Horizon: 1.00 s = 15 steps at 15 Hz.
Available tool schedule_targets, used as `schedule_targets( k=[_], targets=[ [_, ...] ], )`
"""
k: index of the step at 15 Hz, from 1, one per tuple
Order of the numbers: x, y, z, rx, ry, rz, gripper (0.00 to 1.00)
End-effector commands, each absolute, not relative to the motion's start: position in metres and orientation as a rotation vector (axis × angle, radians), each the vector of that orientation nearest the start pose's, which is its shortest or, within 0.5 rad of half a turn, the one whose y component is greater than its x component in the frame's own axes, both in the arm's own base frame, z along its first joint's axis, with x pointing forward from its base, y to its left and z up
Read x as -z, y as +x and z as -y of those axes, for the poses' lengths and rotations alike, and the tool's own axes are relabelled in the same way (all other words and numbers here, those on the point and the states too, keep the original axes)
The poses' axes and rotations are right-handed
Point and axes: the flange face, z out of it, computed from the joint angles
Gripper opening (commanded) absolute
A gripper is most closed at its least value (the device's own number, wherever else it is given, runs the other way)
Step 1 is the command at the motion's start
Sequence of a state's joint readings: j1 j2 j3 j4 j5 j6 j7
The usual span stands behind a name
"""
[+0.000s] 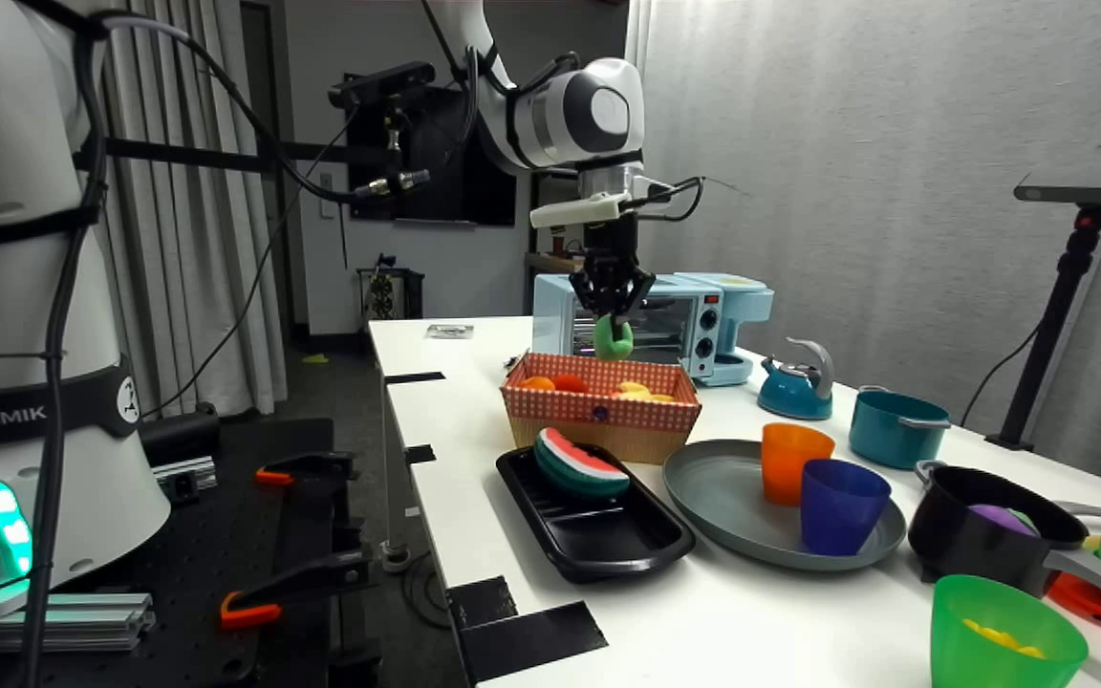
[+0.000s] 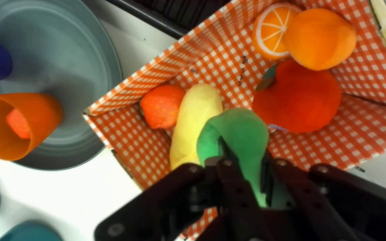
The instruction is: Put the pear plush toy on the oven tray
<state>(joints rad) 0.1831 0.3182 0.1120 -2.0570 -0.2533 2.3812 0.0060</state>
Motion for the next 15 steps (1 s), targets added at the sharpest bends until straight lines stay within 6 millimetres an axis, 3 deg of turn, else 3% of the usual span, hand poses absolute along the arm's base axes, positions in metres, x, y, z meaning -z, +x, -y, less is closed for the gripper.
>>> schedule_targets(
  k=[1, 9, 15],
  targets=[
    [-0.317, 0.560, -0.150, 0.248, -3.217, 0.672, 0.04],
    [-0.367, 0.567, -0.089, 0.638, -3.207, 0.398, 0.04],
    [-0.380, 0.558, -0.045, 0.796, -3.175, 0.140, 0.04]
  ],
)
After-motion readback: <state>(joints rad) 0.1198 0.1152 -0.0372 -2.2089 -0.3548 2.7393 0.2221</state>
